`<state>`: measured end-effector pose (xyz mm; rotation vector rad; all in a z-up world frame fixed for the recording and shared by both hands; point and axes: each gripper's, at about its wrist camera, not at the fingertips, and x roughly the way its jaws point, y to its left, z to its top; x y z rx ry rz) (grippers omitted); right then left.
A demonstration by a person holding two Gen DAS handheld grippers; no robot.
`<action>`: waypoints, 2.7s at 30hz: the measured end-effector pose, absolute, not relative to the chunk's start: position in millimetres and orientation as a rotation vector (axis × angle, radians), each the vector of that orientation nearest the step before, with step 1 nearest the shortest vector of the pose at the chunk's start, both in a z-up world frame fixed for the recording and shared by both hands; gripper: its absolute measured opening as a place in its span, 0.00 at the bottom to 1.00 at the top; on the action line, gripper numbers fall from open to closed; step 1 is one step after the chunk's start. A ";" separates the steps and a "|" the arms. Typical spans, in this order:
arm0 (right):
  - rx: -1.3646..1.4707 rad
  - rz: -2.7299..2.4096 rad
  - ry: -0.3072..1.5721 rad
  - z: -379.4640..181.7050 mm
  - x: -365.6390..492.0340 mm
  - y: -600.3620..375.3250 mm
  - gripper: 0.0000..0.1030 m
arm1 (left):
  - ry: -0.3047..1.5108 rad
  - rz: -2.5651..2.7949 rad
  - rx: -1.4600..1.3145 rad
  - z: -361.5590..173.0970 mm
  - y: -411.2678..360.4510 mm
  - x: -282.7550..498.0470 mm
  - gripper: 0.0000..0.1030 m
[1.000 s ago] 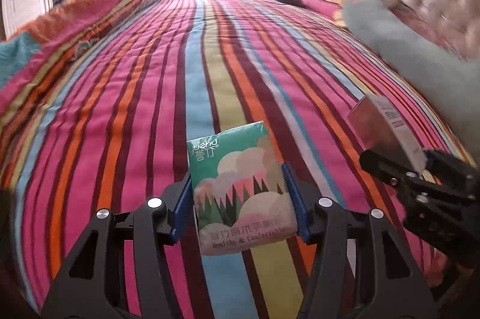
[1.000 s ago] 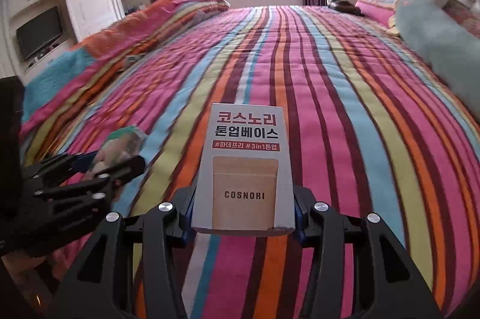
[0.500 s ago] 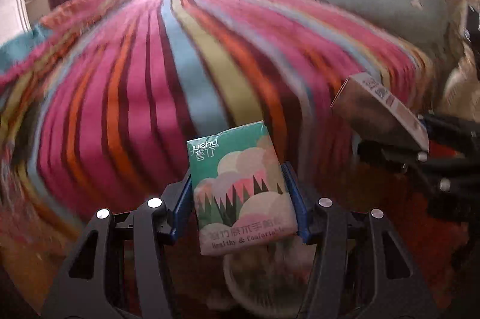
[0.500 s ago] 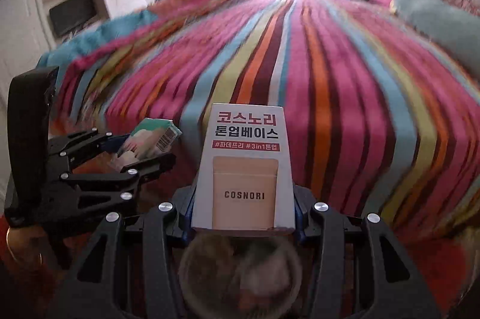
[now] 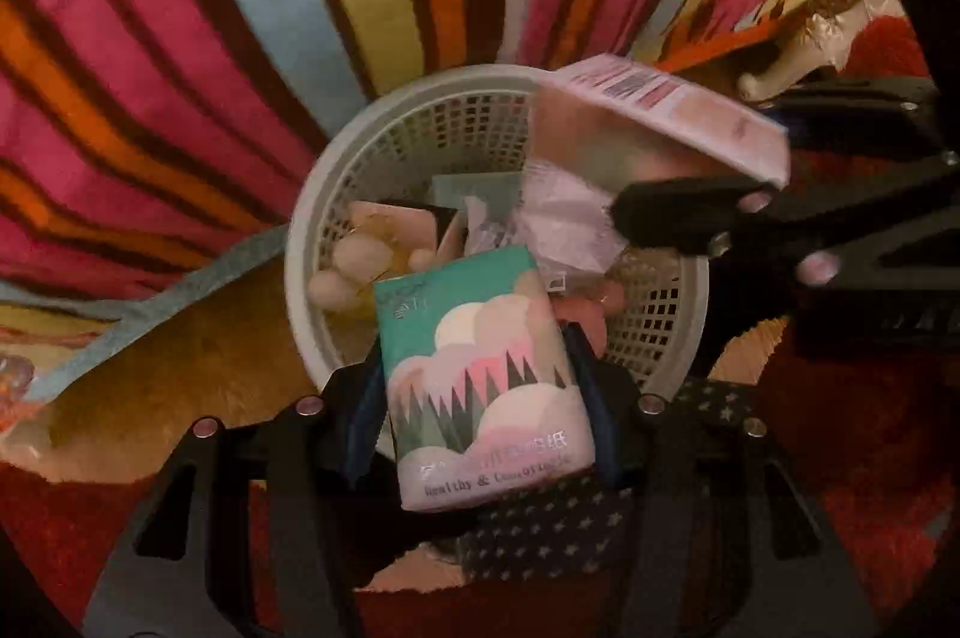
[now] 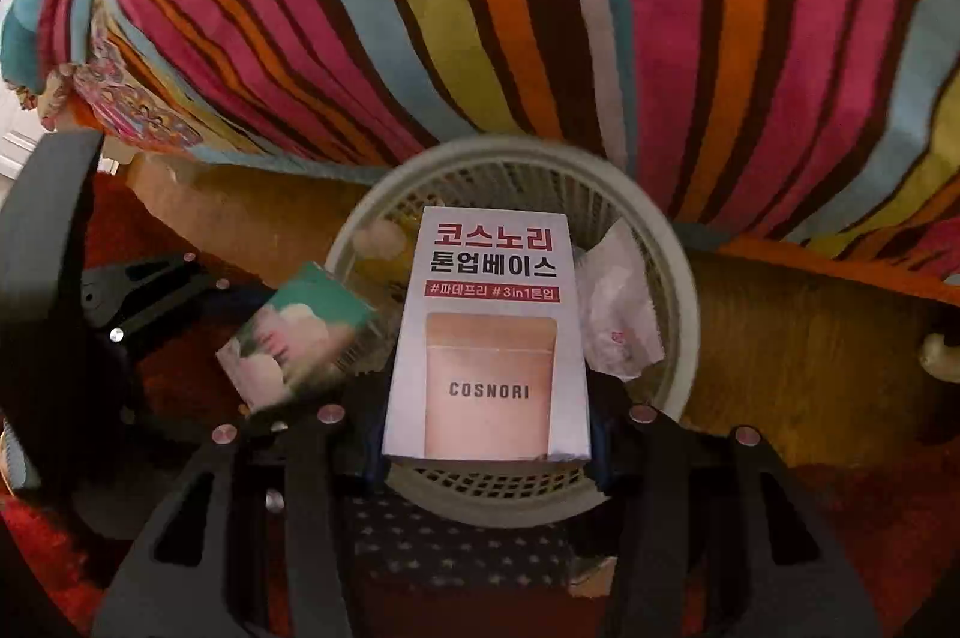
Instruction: Collect trash
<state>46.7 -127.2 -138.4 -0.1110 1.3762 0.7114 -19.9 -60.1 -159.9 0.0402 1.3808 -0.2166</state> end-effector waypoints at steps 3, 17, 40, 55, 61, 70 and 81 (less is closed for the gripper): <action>-0.113 0.724 1.377 -143.9 52.4 -118.8 0.46 | 1.390 -0.212 0.032 -166.7 -60.7 -14.2 0.55; -0.068 0.650 1.379 -153.3 45.9 -135.4 0.83 | 1.416 -0.176 -0.012 -173.7 -50.0 -5.6 0.91; 0.052 0.410 1.200 -49.5 40.6 -189.4 0.92 | 1.104 0.043 -0.140 -41.6 -19.7 10.6 0.92; -0.006 0.394 1.189 -47.4 30.5 -179.8 0.92 | 1.077 0.094 -0.106 -28.1 -26.5 0.4 0.92; -0.003 0.382 1.188 -48.3 30.6 -180.7 0.92 | 1.079 0.092 -0.102 -27.6 -26.8 0.1 0.92; 0.003 0.373 1.194 -50.0 31.6 -182.3 0.92 | 1.078 0.087 -0.080 -29.7 -28.5 1.5 0.92; -0.006 0.357 1.188 -51.2 33.1 -184.6 0.92 | 1.052 0.082 -0.034 -25.4 -34.1 2.7 0.92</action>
